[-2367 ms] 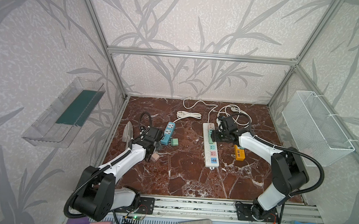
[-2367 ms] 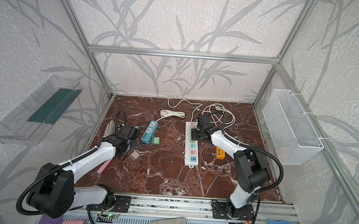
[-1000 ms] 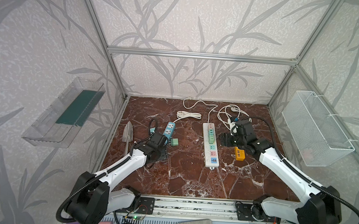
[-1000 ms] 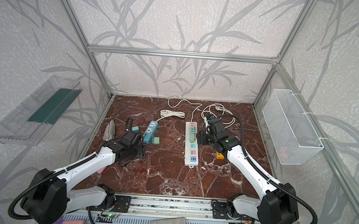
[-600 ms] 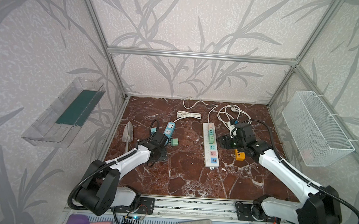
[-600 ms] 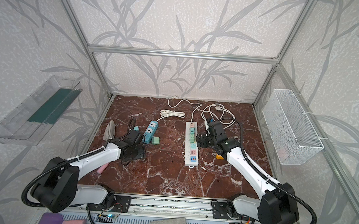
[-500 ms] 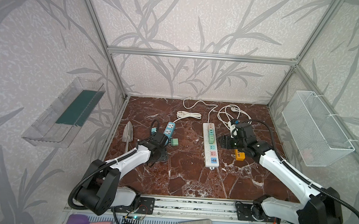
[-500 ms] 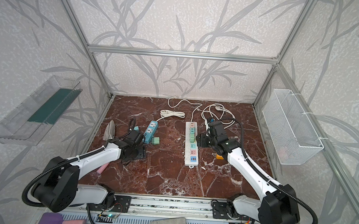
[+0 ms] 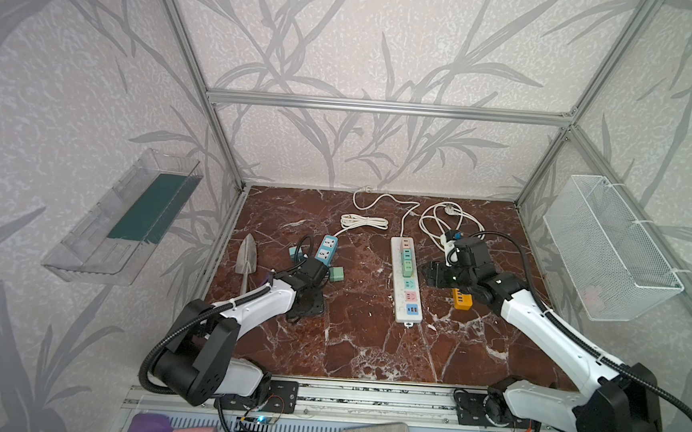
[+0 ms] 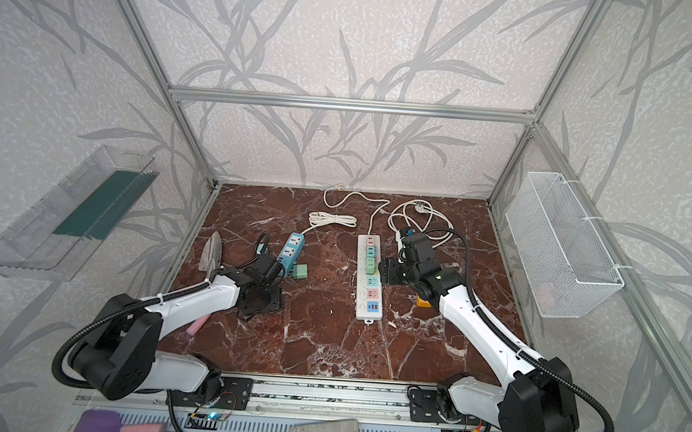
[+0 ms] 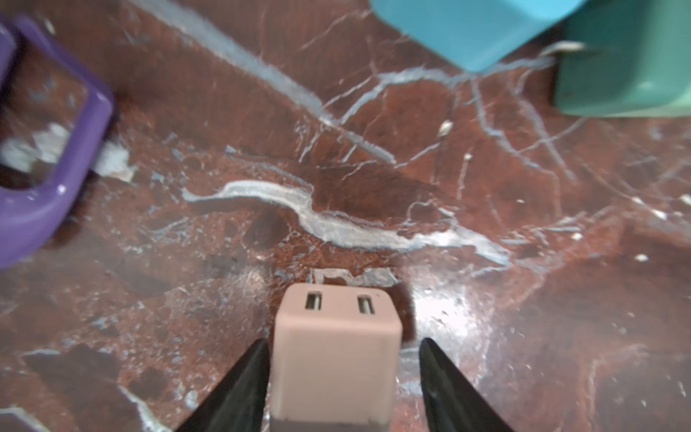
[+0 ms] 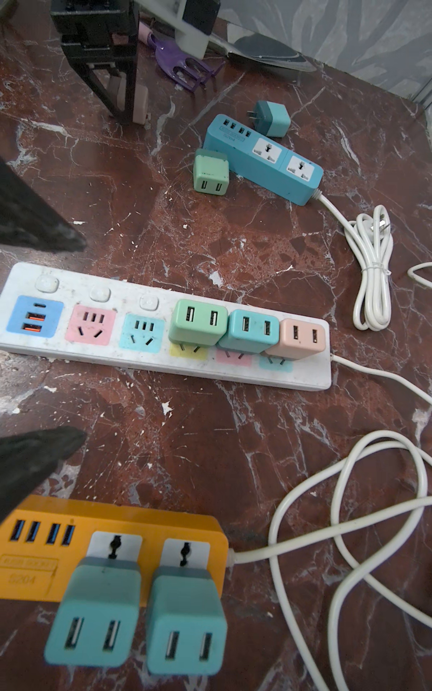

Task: Insert the plug
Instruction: 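Close left gripper on the pale-pink adapter, then lift the pale-pink adapter toward right gripper while right gripper opens beside it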

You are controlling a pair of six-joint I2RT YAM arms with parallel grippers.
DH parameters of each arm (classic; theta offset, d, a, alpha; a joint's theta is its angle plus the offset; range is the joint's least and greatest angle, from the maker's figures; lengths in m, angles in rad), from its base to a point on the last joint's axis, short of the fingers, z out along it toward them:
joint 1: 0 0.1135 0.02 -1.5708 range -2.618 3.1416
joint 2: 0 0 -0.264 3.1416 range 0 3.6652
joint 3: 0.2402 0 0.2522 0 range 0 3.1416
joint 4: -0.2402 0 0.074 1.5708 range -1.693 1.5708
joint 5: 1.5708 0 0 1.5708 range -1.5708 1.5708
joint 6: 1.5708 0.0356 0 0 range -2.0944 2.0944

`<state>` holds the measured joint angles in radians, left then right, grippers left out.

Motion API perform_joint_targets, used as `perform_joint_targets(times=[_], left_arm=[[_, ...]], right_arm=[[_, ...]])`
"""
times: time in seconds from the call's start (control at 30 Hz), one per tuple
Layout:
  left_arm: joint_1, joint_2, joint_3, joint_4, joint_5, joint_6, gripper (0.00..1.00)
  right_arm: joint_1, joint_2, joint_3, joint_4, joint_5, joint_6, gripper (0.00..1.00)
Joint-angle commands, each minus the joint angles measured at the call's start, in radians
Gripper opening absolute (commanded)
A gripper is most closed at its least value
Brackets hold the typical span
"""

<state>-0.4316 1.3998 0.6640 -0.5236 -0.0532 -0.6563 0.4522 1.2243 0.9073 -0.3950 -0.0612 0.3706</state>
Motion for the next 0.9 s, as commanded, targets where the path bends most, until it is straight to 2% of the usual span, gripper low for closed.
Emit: perform_joint_targets(times=[0.0,0.17,0.3,0.37,0.5,0.6,0.7,0.73,0.8,0.87], left_arm=[[-0.012,0.01,-0.028,0.008,-0.005,-0.031,0.6],[-0.018,0.023,-0.016,-0.021,-0.041,-0.016,0.52],[-0.022,-0.047,-0.012,-0.018,-0.028,0.016,0.3],[-0.036,-0.128,0.006,-0.013,-0.015,0.035,0.26],[-0.064,-0.242,0.086,0.067,0.054,0.127,0.21],[-0.103,-0.238,0.177,0.159,0.1,0.236,0.13],[-0.16,-0.195,0.245,0.276,0.093,0.373,0.04],[-0.183,-0.174,0.259,0.32,0.097,0.433,0.0],[-0.232,-0.138,0.271,0.412,0.098,0.557,0.0],[-0.291,-0.092,0.258,0.519,0.101,0.719,0.0]], right_arm=[[-0.003,0.01,0.03,-0.011,0.001,0.02,0.72],[-0.003,0.009,0.019,0.001,-0.003,0.026,0.71],[-0.003,0.006,0.025,-0.009,0.001,0.033,0.71],[-0.003,0.0,0.04,-0.023,-0.008,0.023,0.71],[-0.003,0.005,0.081,-0.054,-0.032,0.001,0.71],[-0.003,0.006,0.099,-0.073,-0.049,0.0,0.71],[-0.003,-0.029,0.082,-0.053,-0.065,0.027,0.7],[-0.003,-0.043,0.078,-0.048,-0.08,0.037,0.67],[-0.002,-0.065,0.067,-0.029,-0.128,0.048,0.54],[0.002,-0.069,0.058,-0.013,-0.185,0.052,0.21]])
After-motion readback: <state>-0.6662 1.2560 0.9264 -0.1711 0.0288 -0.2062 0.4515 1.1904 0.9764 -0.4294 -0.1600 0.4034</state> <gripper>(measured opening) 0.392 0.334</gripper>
